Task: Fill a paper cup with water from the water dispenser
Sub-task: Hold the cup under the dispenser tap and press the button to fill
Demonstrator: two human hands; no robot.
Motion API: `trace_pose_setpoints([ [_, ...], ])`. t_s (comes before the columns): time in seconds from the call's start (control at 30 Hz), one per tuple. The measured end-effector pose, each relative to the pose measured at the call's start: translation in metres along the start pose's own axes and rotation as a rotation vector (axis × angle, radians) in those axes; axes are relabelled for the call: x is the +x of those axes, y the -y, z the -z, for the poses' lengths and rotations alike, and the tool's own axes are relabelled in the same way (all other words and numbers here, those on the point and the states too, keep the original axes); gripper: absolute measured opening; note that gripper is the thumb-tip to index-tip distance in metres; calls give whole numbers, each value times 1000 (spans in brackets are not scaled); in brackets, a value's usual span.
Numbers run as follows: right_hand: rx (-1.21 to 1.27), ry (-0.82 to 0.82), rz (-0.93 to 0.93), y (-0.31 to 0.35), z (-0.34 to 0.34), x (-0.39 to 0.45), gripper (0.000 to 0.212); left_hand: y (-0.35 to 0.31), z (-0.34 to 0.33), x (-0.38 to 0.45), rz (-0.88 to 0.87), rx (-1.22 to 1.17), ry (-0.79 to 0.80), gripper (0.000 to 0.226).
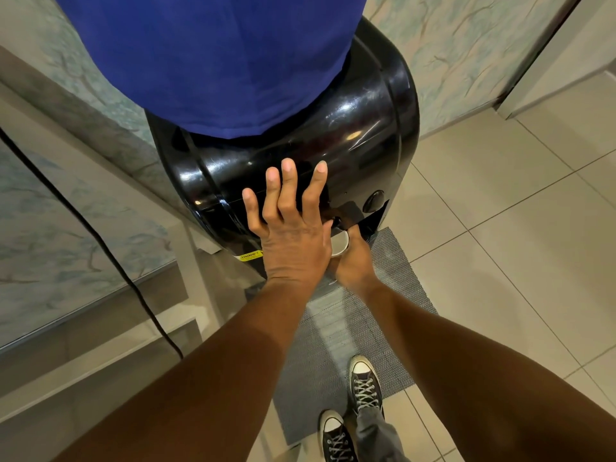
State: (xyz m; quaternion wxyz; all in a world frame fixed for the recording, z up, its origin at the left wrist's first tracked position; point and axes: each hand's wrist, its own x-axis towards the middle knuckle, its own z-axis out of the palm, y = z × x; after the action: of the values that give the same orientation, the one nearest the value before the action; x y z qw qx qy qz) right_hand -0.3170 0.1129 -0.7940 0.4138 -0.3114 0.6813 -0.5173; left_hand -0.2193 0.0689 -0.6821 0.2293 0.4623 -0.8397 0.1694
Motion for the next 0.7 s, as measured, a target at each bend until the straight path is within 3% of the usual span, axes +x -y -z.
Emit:
trace_pose_setpoints([
  [0.07, 54, -7, 34, 5, -2, 0, 54, 0, -2, -2, -11, 8, -5, 102],
  [0.13, -278, -67, 43, 19, -1, -7, 35, 1, -3, -3, -13, 9, -5, 102],
  [0.17, -337, -74, 28, 17, -2, -9, 37, 1, -3, -3, -12, 11, -3, 103],
  [0.37, -53, -13, 32, 13, -1, -10, 76, 2, -4, -3, -19, 24, -7, 105],
  [0.53, -175, -93, -23, 18, -4, -13, 48, 2, -3, -3, -25, 30, -9, 103],
  [0.7, 47, -30, -7, 21, -4, -12, 56, 3, -6, -5, -25, 30, -1, 112],
])
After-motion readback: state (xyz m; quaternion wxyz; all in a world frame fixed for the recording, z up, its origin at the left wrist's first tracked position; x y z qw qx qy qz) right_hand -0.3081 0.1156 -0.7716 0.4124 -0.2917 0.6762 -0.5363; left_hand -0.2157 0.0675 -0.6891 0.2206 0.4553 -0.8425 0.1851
